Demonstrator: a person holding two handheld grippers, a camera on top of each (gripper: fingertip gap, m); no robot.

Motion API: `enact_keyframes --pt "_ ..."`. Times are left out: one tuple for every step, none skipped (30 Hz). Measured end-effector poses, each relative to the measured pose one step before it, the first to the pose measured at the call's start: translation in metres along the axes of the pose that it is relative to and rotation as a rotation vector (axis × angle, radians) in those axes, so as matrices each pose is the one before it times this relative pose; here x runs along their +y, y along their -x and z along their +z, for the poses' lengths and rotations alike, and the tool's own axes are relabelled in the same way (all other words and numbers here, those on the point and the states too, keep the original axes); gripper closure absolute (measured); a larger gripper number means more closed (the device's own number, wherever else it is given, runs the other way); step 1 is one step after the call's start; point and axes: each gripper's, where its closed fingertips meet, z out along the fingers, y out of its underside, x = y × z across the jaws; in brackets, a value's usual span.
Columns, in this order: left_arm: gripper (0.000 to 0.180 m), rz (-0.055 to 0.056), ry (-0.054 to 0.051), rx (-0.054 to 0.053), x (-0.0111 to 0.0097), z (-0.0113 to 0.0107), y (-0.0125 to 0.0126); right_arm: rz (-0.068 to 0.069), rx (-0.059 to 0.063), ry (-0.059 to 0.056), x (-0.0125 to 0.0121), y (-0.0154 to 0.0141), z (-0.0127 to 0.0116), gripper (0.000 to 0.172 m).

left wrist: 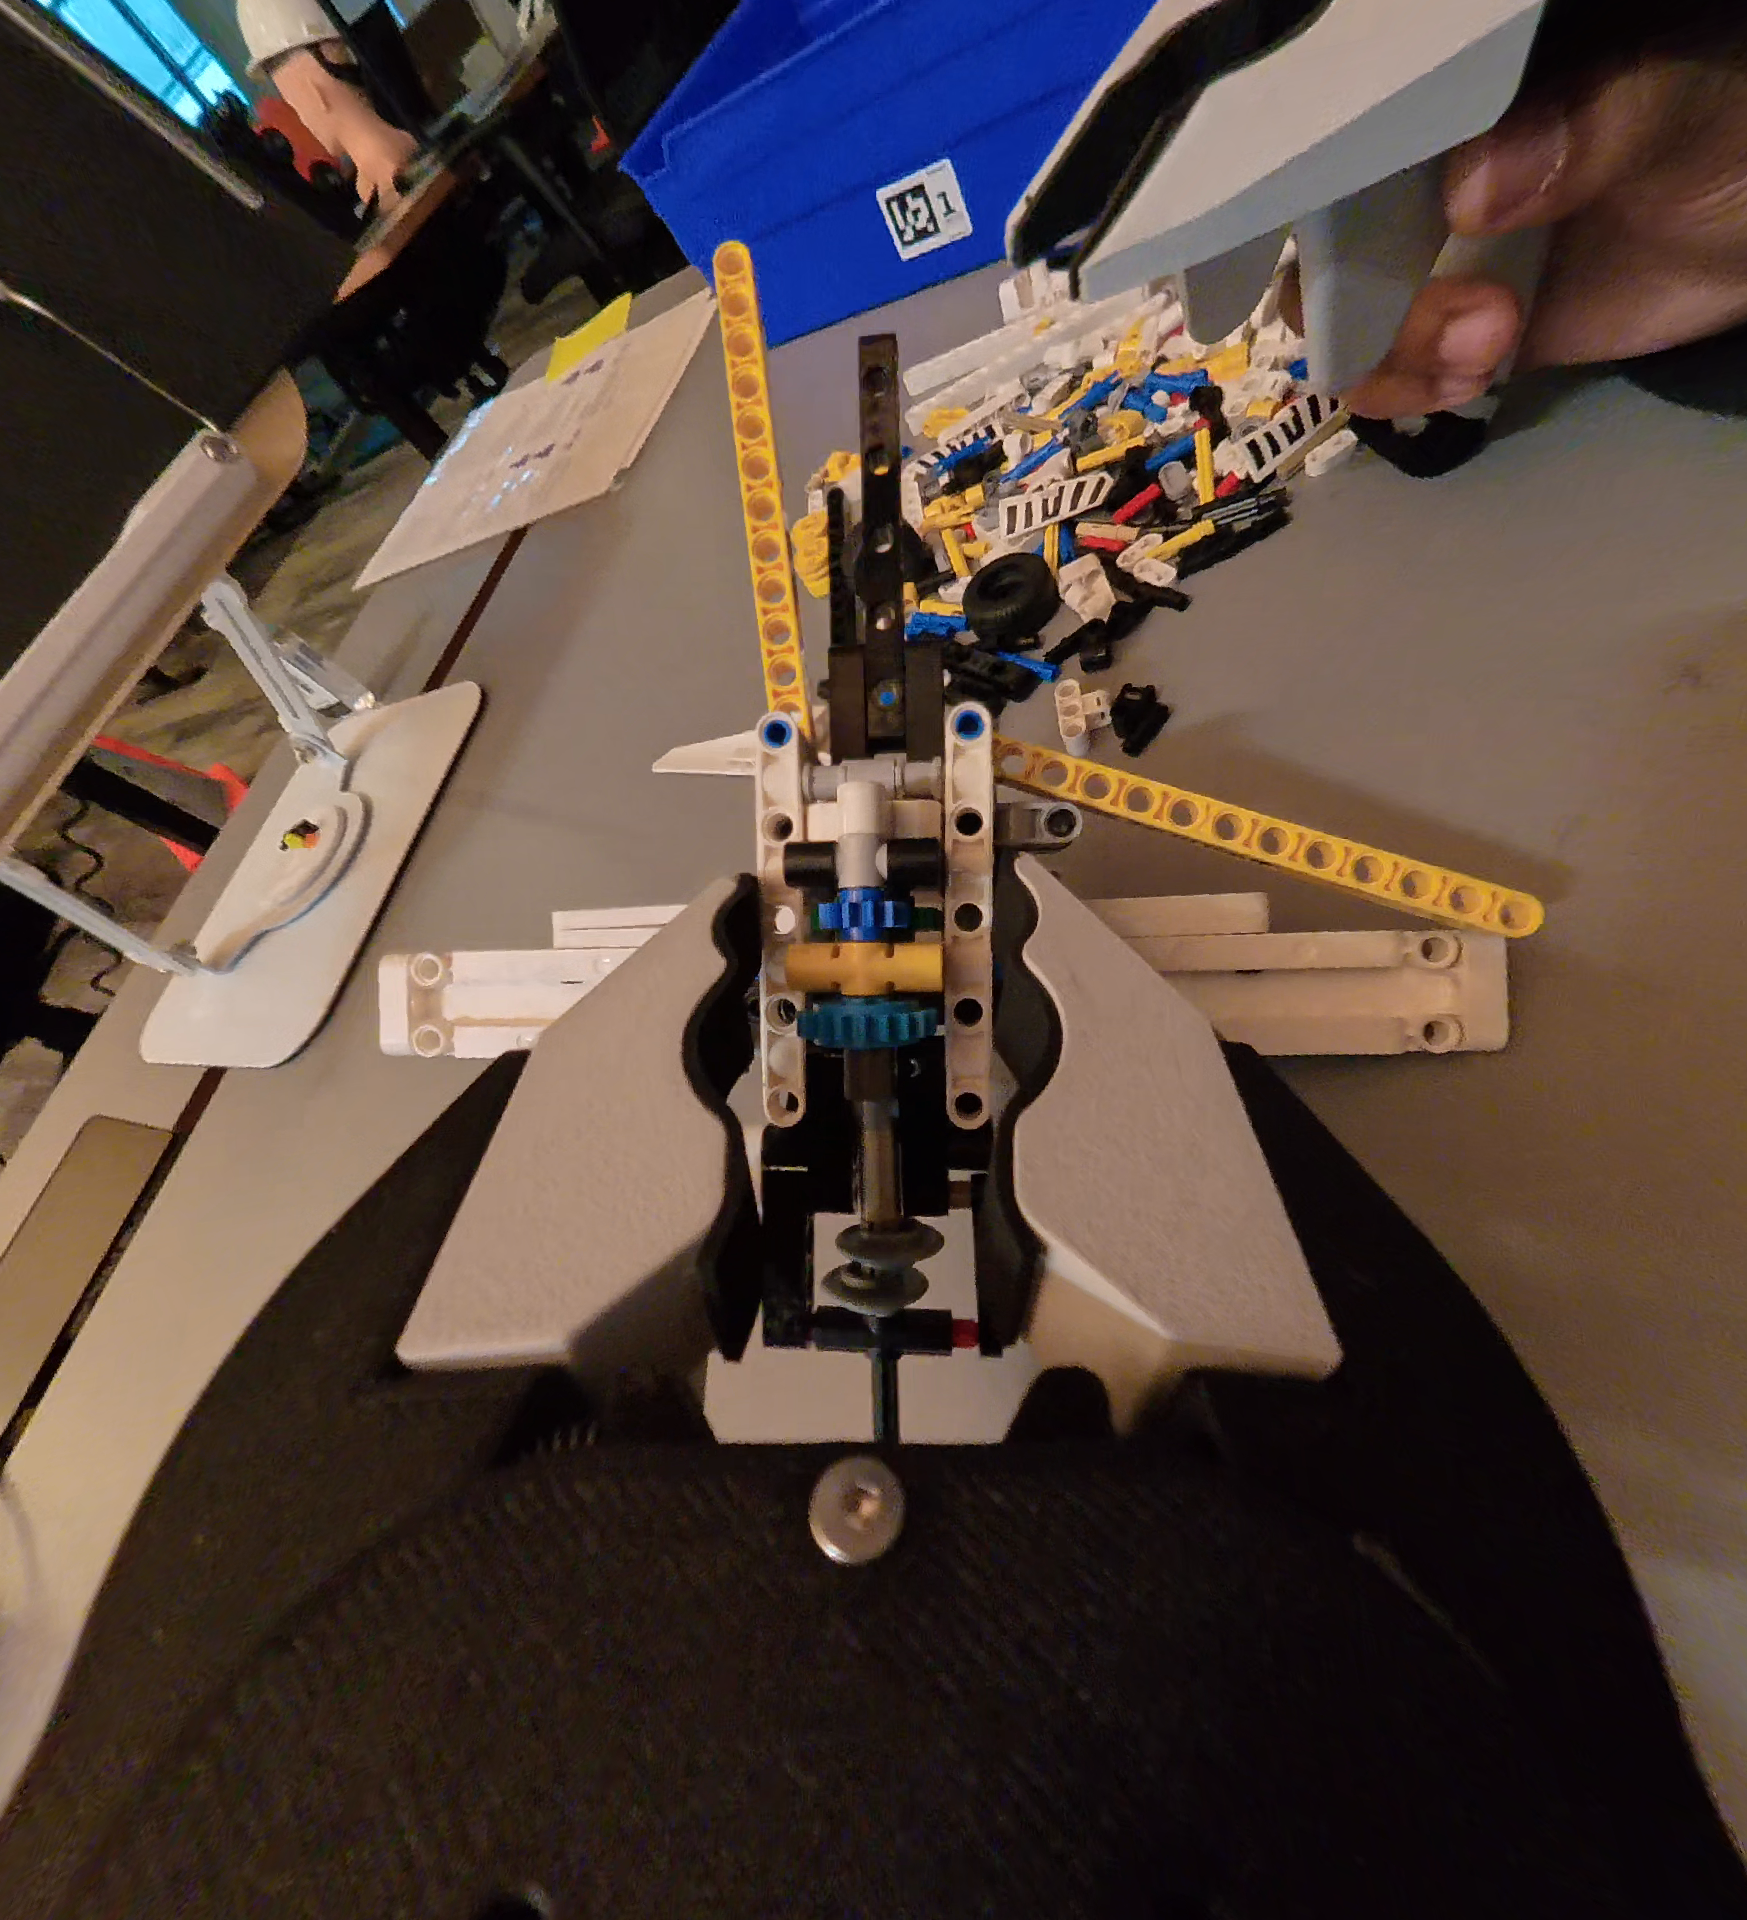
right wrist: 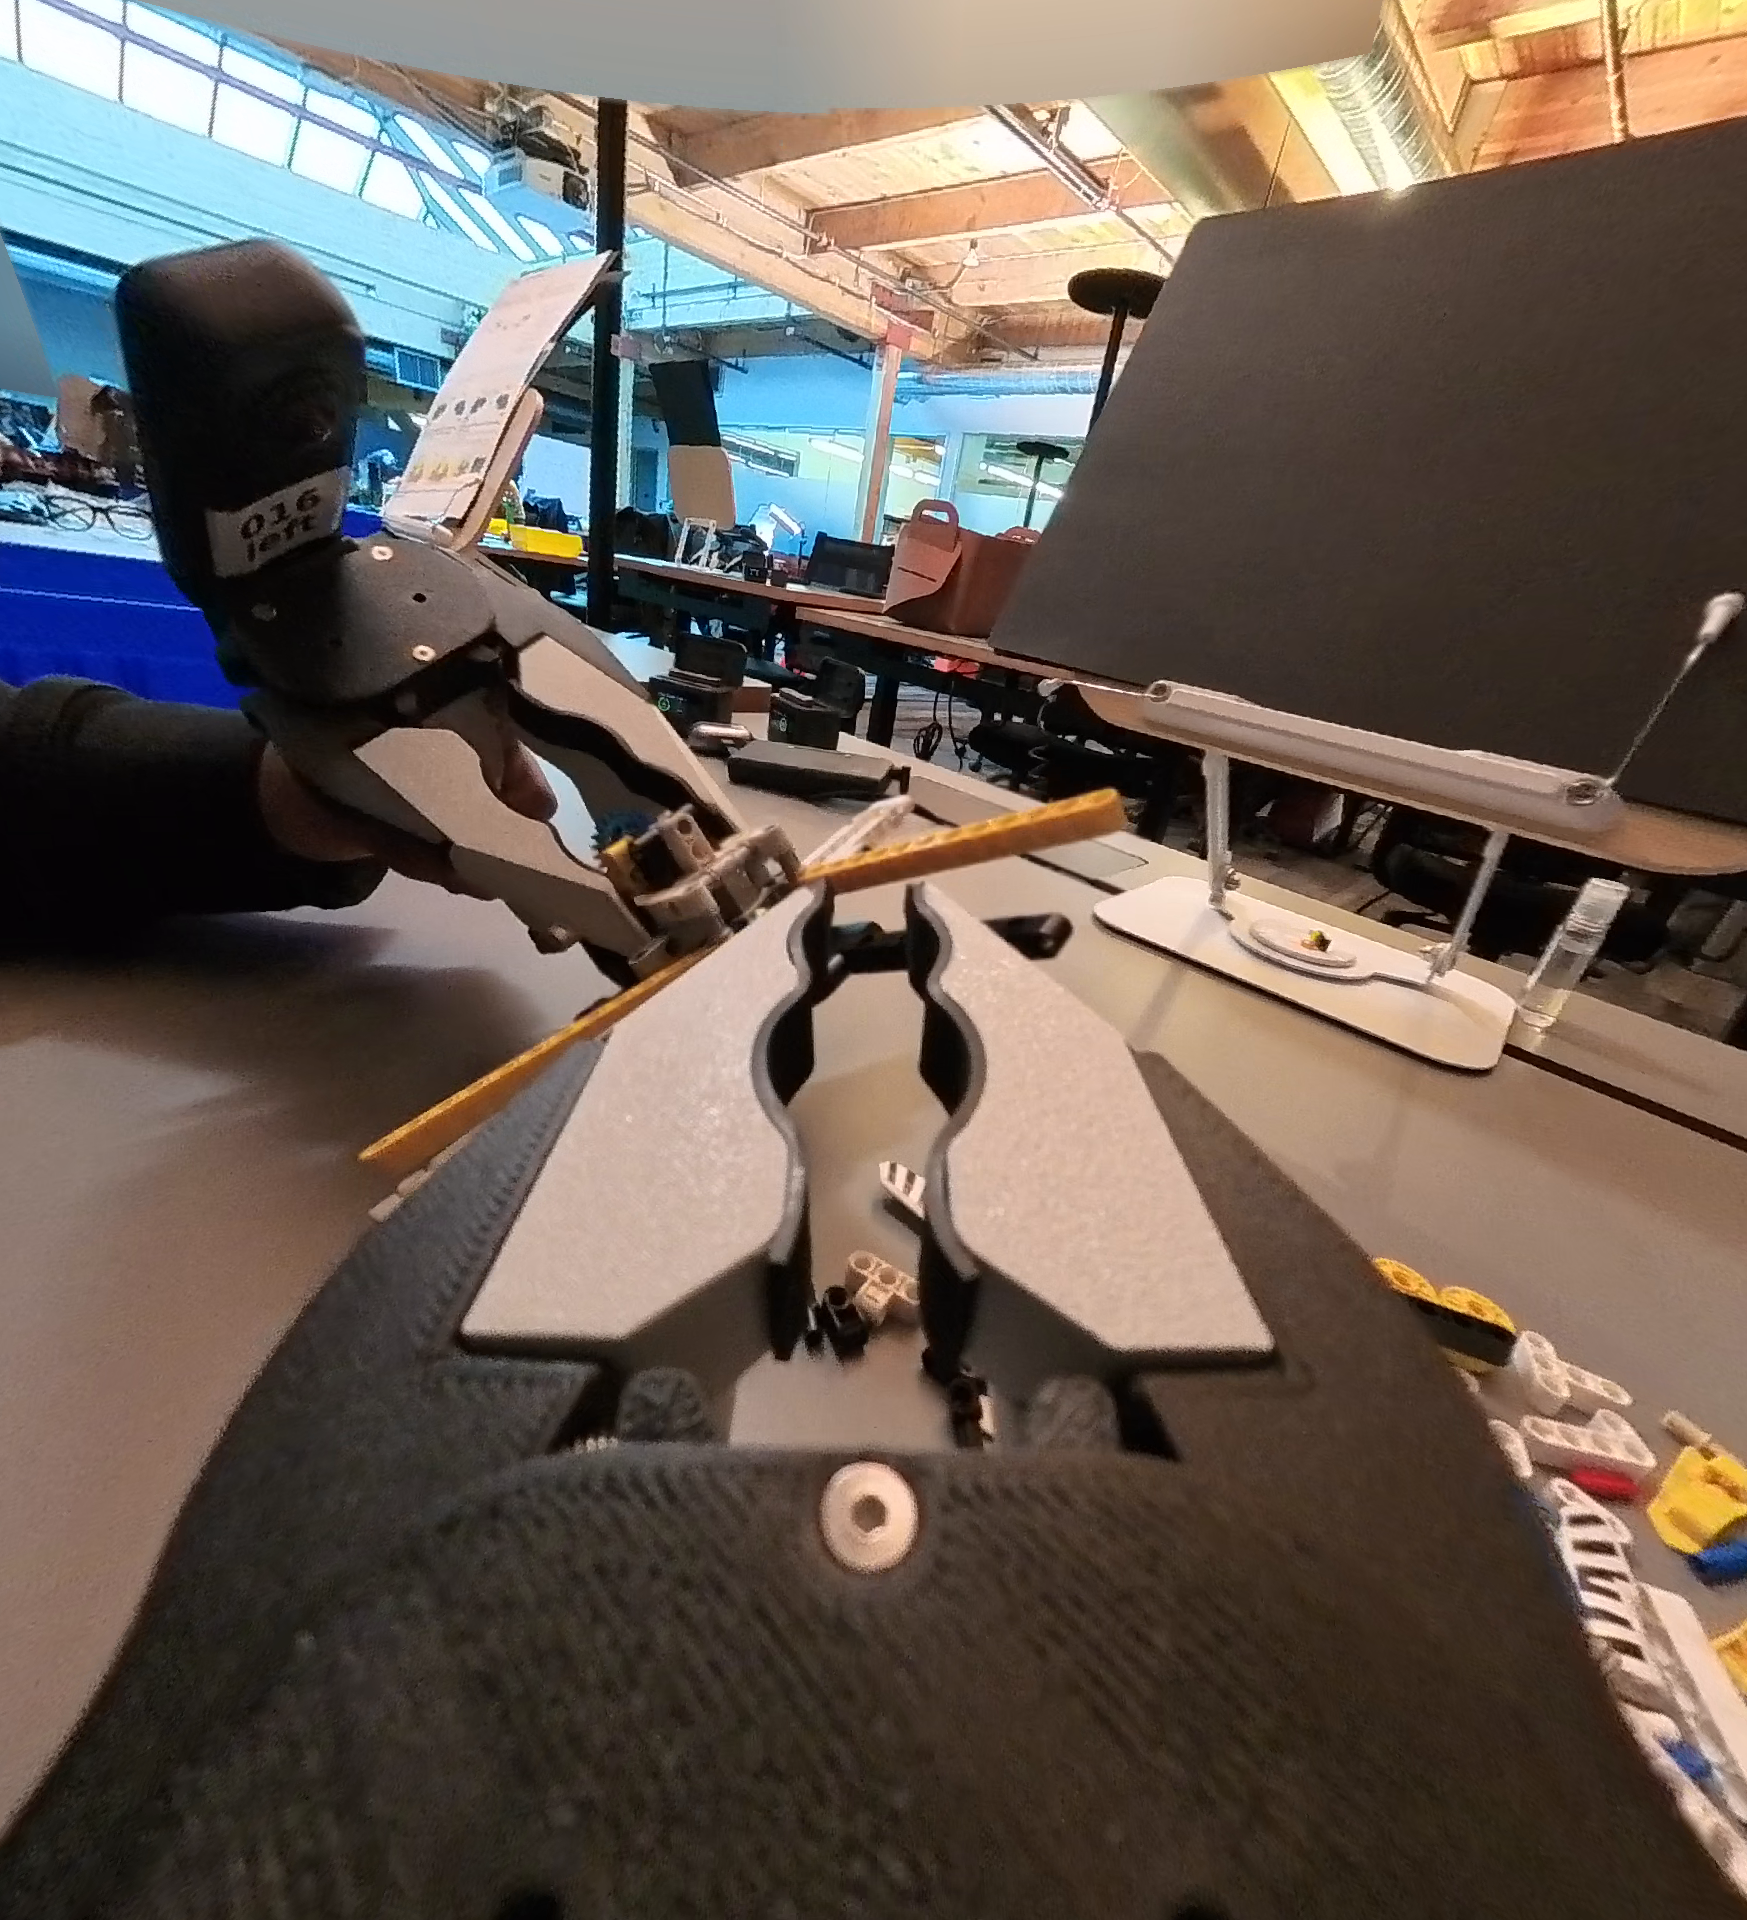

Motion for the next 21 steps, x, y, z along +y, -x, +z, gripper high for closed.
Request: enact_keyframes --pt "0.136 -0.0098 0.0143 0.0055 0.00184 0.00121 -0.00082 -0.0042 -0.0019 0.0018 0.00020 0.00062 0.00027 0.160" --pt "0.136 -0.0121 0.0122 0.0056 0.00177 0.00116 -0.00067 -0.0030 -0.0021 0.0016 0.00026 0.00063 0.00011 0.160" --pt "0.136 -0.0156 0.0125 0.0064 0.00179 0.00111 -0.00054 -0.0027 -0.0016 0.0016 0.00018 0.00048 0.00018 0.160" --pt "0.136 -0.0147 0.0128 0.0065 0.00177 0.00103 -0.00055 -0.0030 -0.0011 0.0017 0.00017 0.00054 0.00020 0.160" --pt "0.136 -0.0099 0.0117 0.0066 0.00161 0.00088 -0.00067 -0.0033 -0.0012 0.0020 0.00022 0.00051 0.00017 0.160" --pt "0.136 -0.0040 0.0081 0.0034 0.00116 0.00082 -0.00056 -0.0035 -0.0007 0.0022 0.00036 0.00044 0.00029 0.160" --pt "0.136 0.0013 0.0047 0.0040 0.00080 0.00055 -0.00090 -0.0035 -0.0009 0.0021 0.00022 0.00052 0.00025 0.160" --pt "0.136 0.0042 0.0022 0.0064 0.00041 0.00045 -0.00122 -0.0033 -0.0008 0.0017 0.00024 0.00051 0.00005 0.160" --pt "0.136 0.0008 0.0033 0.0013 0.00063 0.00042 -0.00054 -0.0029 -0.0006 0.0015 0.00014 0.00041 0.00013 0.160" --pt "0.136 0.0022 0.0048 -0.0006 0.00072 0.00045 -0.00023 -0.0023 -0.0005 0.0015 0.00025 0.00037 0.00018 0.160" --pt "0.137 0.0061 0.0024 0.0003 0.00047 0.00035 -0.00052 -0.0016 -0.0004 0.0011 0.00012 0.00020 0.00011 0.160" --pt "0.137 0.0064 0.0025 0.0020 0.00055 0.00034 -0.00086 -0.0011 -0.0002 0.0007 0.00005 0.00023 0.00000 0.160" --pt "0.137 0.0033 0.0062 0.0049 0.00114 0.00057 -0.00120 -0.0006 -0.0002 0.0007 0.00007 0.00012 -0.00002 0.160" --pt "0.138 0.0003 0.0071 0.0094 0.00110 0.00080 -0.00172 -0.0001 -0.0004 0.0009 0.00014 0.00002 0.00008 0.159" --pt "0.138 -0.0008 0.0090 0.0094 0.00162 0.00109 -0.00171 0.0002 -0.0005 0.0011 0.00015 0.00014 0.00001 0.159" --pt "0.138 0.0004 0.0094 0.0057 0.00190 0.00145 -0.00167 -0.0002 -0.0002 0.0010 0.00016 0.00005 0.00015 0.160" --pt "0.139 0.0006 0.0070 0.0022 0.00184 0.00167 -0.00133 -0.0012 0.0004 0.0003 0.00004 -0.00008 0.00006 0.160" --pt "0.139 -0.0062 -0.0114 -0.0042 -0.00155 -0.00016 0.00023 -0.0015 0.0008 0.0004 0.00014 -0.00008 0.00013 0.159" --pt "0.140 -0.0148 -0.0219 0.0002 -0.00308 -0.00115 0.00032 -0.0012 0.0005 0.0014 0.00021 -0.00012 0.00012 0.159" --pt "0.138 -0.0293 -0.0276 0.0017 -0.00415 -0.00209 0.00080 -0.0017 0.0008 0.0013 0.00019 -0.00014 0.00021 0.159" --pt "0.133 -0.0415 -0.0375 0.0111 -0.00570 -0.00354 0.00070 -0.0035 0.0022 0.0005 0.00016 -0.00041 0.00012 0.159"
